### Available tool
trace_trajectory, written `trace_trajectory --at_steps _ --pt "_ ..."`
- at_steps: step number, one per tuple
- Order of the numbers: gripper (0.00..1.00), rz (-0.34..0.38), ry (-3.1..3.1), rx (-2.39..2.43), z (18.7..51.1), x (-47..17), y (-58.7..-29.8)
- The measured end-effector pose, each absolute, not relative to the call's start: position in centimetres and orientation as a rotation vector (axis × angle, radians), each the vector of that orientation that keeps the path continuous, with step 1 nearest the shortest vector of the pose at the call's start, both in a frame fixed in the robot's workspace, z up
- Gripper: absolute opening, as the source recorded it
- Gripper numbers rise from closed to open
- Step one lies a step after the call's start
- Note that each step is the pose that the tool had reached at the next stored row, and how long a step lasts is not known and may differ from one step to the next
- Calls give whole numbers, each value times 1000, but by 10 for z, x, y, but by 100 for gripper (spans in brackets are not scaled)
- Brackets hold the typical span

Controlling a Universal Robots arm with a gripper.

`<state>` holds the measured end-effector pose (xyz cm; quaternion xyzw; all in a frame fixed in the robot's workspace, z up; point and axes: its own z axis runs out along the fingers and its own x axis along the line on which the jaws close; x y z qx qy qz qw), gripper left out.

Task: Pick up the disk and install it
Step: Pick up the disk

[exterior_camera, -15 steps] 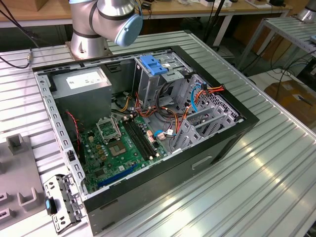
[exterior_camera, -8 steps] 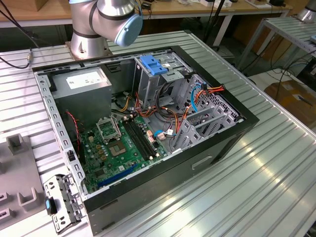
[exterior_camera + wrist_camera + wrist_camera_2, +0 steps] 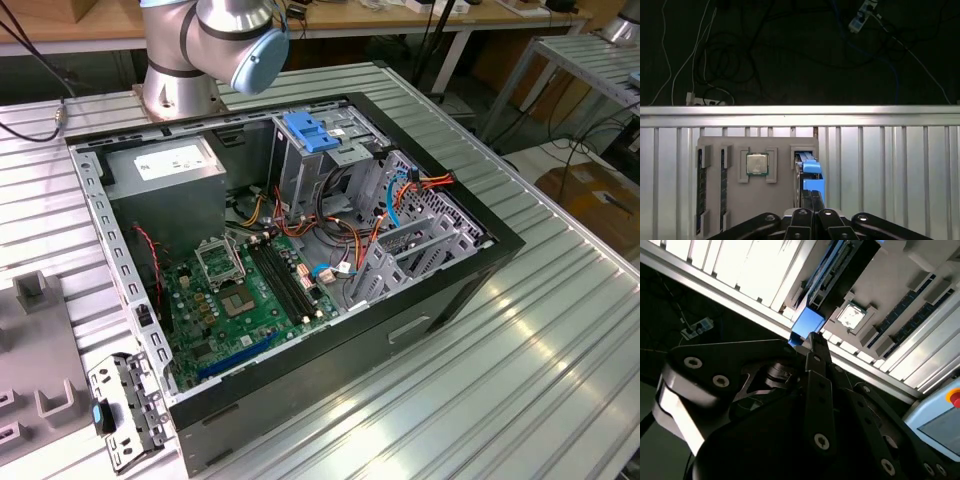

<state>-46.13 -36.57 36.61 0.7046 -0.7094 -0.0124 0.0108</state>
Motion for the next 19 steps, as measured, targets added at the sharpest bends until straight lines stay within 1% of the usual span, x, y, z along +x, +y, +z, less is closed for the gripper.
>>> trace_trajectory --at_steps 1,4,5,6,7,8,11,13,14,19 --pt "11 -37 -2211 2201 365 -461 -366" --pt "29 -32 -2200 2213 362 -461 -366" --pt "29 -30 -2198 2215 361 -461 -366" --pt "36 -28 -2199 2216 360 -461 -366" --pt "36 -25 -2200 2217 359 -461 -366" --pt "48 -22 -2201 2218 356 -461 -366" --pt "65 -22 -2203 2217 349 -461 -366" --pt "65 -22 -2203 2216 346 -461 -366" --pt "72 -22 -2203 2216 344 -461 -366" --pt "72 -22 -2203 2217 335 -461 -366"
